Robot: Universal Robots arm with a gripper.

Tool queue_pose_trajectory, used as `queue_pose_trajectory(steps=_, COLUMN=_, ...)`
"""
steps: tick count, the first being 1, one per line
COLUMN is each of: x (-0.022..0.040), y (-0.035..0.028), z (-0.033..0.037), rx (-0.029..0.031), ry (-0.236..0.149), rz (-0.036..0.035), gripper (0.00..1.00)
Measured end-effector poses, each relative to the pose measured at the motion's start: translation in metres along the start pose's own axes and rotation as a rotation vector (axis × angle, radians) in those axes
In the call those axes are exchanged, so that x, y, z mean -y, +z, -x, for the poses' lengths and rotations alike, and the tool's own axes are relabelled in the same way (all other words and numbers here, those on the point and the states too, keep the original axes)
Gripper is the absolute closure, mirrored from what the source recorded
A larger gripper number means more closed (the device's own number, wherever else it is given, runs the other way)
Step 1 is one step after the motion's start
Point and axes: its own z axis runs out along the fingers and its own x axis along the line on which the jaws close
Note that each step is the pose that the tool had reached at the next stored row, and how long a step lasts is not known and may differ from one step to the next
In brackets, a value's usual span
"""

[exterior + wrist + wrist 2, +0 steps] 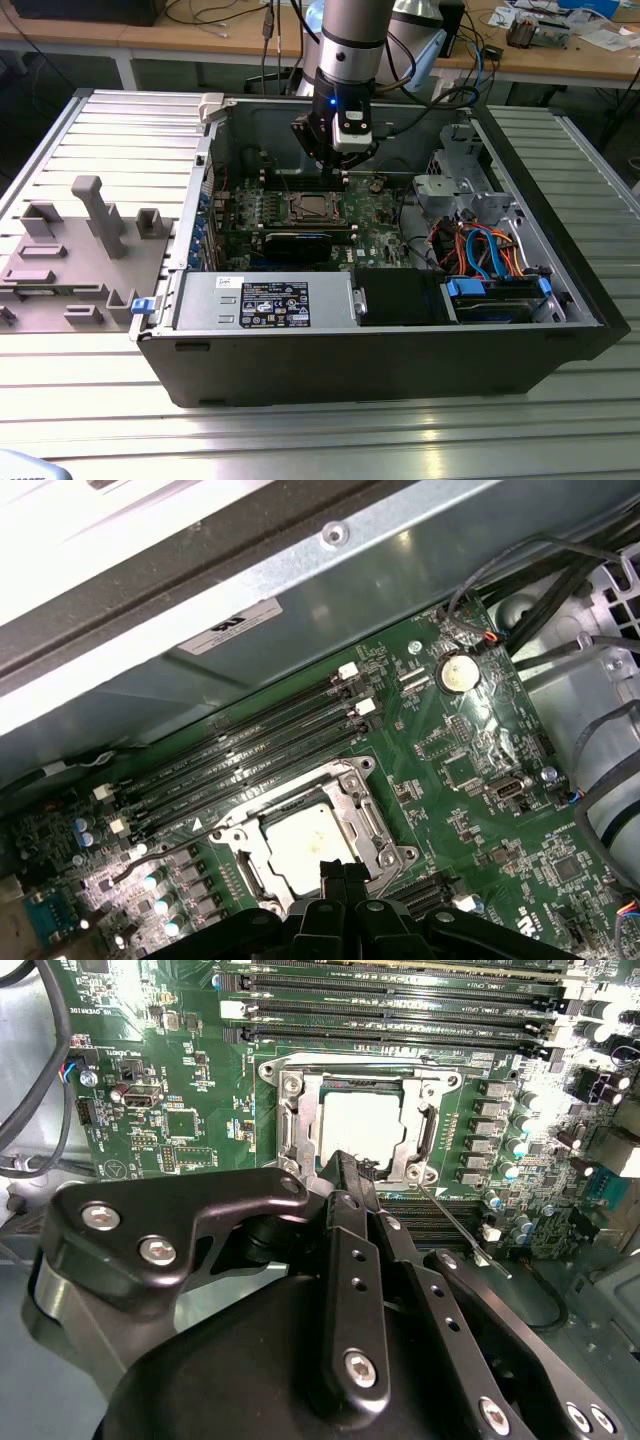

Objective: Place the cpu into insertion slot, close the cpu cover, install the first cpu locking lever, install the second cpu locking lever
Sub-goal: 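Install the first cpu locking lever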

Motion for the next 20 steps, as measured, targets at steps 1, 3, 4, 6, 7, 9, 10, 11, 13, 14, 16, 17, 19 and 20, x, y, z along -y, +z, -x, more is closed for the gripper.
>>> queue_pose_trajectory(steps=1, x=0.0, y=0.0, z=0.0, rx=0.0001, ry=-0.002, rz=-0.0001, gripper=0.89)
queue_pose_trajectory(steps=3, x=0.0, y=0.0, z=0.0, rx=0.0002, ry=-0.008, rz=-0.0004, gripper=0.89)
queue_pose_trajectory(steps=4, x=0.0, y=0.0, z=0.0, rx=0.0002, ry=-0.011, rz=-0.0006, gripper=0.89)
queue_pose_trajectory(steps=6, x=0.0, y=0.0, z=0.0, rx=0.0002, ry=-0.014, rz=-0.0007, gripper=0.89)
queue_pose_trajectory(steps=7, x=0.0, y=0.0, z=0.0, rx=0.0003, ry=-0.017, rz=-0.0009, gripper=0.89)
queue_pose_trajectory(steps=9, x=0.0, y=0.0, z=0.0, rx=0.0003, ry=-0.021, rz=-0.0011, gripper=0.89)
queue_pose_trajectory(steps=10, x=0.0, y=0.0, z=0.0, rx=0.0003, ry=-0.023, rz=-0.0012, gripper=0.89)
queue_pose_trajectory(steps=11, x=0.0, y=0.0, z=0.0, rx=0.0004, ry=-0.028, rz=-0.0014, gripper=0.89)
queue_pose_trajectory(steps=13, x=0.0, y=0.0, z=0.0, rx=0.0005, ry=-0.032, rz=-0.0016, gripper=0.89)
queue_pose_trajectory(steps=14, x=0.0, y=0.0, z=0.0, rx=0.0005, ry=-0.034, rz=-0.0017, gripper=0.89)
queue_pose_trajectory(steps=16, x=0.0, y=0.0, z=0.0, rx=0.0006, ry=-0.038, rz=-0.0019, gripper=0.89)
queue_pose_trajectory(steps=17, x=0.0, y=0.0, z=0.0, rx=0.0006, ry=-0.04, rz=-0.002, gripper=0.89)
queue_pose_trajectory(steps=19, x=0.0, y=0.0, z=0.0, rx=0.0006, ry=-0.044, rz=-0.0022, gripper=0.89)
queue_pose_trajectory(steps=20, x=0.0, y=0.0, z=0.0, rx=0.0007, ry=-0.046, rz=-0.0023, gripper=0.89)
